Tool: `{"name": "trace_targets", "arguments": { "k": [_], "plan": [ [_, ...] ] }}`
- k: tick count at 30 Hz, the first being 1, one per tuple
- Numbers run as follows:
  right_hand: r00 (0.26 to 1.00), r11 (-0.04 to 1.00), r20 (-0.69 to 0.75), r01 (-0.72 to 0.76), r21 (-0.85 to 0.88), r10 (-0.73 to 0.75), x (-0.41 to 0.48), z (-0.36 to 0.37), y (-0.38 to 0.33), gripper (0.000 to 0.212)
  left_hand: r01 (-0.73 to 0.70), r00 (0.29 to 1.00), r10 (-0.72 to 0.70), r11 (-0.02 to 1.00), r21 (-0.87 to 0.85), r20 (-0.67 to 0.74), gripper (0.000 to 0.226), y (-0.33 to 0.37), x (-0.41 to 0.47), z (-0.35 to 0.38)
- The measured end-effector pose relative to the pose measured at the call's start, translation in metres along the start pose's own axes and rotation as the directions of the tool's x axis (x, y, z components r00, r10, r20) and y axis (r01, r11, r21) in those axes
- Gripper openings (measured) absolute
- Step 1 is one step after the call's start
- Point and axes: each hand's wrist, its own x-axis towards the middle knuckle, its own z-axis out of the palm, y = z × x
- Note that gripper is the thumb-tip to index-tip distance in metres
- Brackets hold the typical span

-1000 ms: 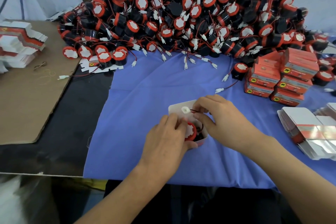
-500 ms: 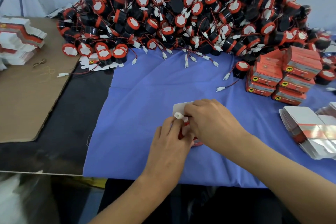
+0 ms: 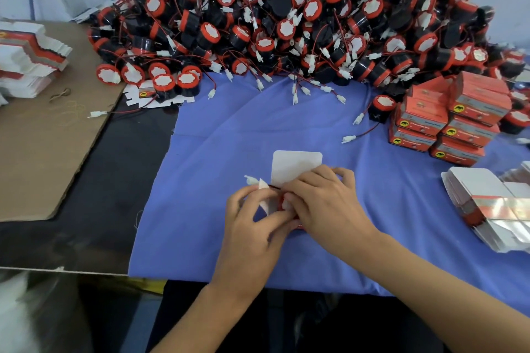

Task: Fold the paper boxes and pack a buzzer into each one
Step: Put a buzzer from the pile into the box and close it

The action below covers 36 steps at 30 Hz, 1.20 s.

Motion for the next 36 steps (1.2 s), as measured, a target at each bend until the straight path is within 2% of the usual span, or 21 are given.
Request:
{"name": "trace_targets", "arguments": {
  "k": [2, 4, 5, 7, 8, 9, 10, 16, 19, 21, 24, 26, 30, 34, 36],
  "plan": [
    [0.999, 1.000, 0.036, -0.013, 0.018, 0.013, -0.005, 0.002, -0.002, 0.019, 0.094, 0.981, -0.118, 0.983, -0.155, -0.154, 0.008, 0.000, 0.004, -0.001],
    [0.998, 0.999, 0.060, -0.023, 0.025, 0.021, -0.007, 0.003, -0.002, 0.020, 0.204, 0.929, -0.277, 0.937, -0.284, -0.244, 0.022, 0.001, 0.010, -0.004],
    [0.997, 0.999, 0.066, -0.030, 0.033, 0.028, -0.007, 0.003, -0.002, 0.019, 0.283, 0.898, -0.382, 0.882, -0.378, -0.219, 0.034, 0.003, 0.014, -0.005],
    [0.996, 0.999, 0.077, -0.036, 0.027, 0.034, -0.007, 0.002, -0.003, 0.018, 0.449, 0.804, -0.592, 0.668, -0.594, -0.058, 0.048, 0.005, 0.025, -0.009],
    [0.996, 0.999, 0.083, -0.030, 0.014, 0.028, -0.006, 0.002, -0.003, 0.018, 0.508, 0.761, -0.647, 0.552, -0.662, 0.044, 0.049, 0.005, 0.028, -0.010],
    [0.996, 1.000, 0.087, -0.018, 0.001, 0.018, -0.006, 0.002, -0.002, 0.020, 0.541, 0.736, -0.668, 0.481, -0.690, 0.112, 0.050, 0.003, 0.031, -0.011],
    [0.996, 1.000, 0.090, -0.002, -0.013, 0.003, -0.006, 0.002, -0.001, 0.023, 0.546, 0.740, -0.661, 0.480, -0.687, 0.126, 0.051, 0.001, 0.033, -0.012],
    [0.986, 0.982, 0.084, 0.153, -0.113, -0.144, -0.005, -0.002, 0.007, 0.031, 0.409, 0.869, -0.494, 0.683, -0.605, 0.030, 0.054, 0.001, 0.037, -0.013],
    [0.965, 0.956, 0.053, 0.261, -0.135, -0.256, -0.003, -0.005, 0.009, 0.040, 0.297, 0.937, -0.350, 0.787, -0.541, 0.004, 0.061, 0.001, 0.041, -0.012],
    [0.953, 0.945, 0.030, 0.304, -0.123, -0.303, -0.002, -0.005, 0.009, 0.035, 0.238, 0.965, -0.262, 0.848, -0.474, 0.015, 0.068, 0.002, 0.043, -0.012],
    [0.972, 0.967, 0.006, 0.235, -0.101, -0.236, -0.006, 0.000, 0.008, 0.011, 0.196, 0.980, -0.196, 0.938, -0.286, 0.028, 0.067, -0.003, 0.041, -0.015],
    [0.987, 0.985, 0.019, 0.159, -0.072, -0.158, -0.010, 0.004, 0.009, 0.004, 0.177, 0.984, -0.171, 0.967, -0.186, 0.045, 0.064, -0.005, 0.037, -0.019],
    [0.995, 0.994, 0.044, 0.091, -0.066, -0.089, -0.014, 0.011, 0.009, 0.016, 0.106, 0.992, -0.101, 0.992, -0.073, 0.073, 0.054, 0.000, 0.030, -0.023],
    [0.996, 0.993, -0.019, 0.090, -0.071, -0.092, -0.012, 0.008, 0.008, 0.021, -0.031, 0.993, 0.027, 0.999, 0.034, 0.113, 0.043, -0.003, 0.023, -0.025],
    [0.995, 0.994, -0.002, 0.103, -0.048, -0.103, -0.012, 0.007, 0.008, 0.022, -0.046, 0.992, 0.037, 0.996, 0.076, 0.119, 0.040, -0.002, 0.022, -0.026]
  ]
}}
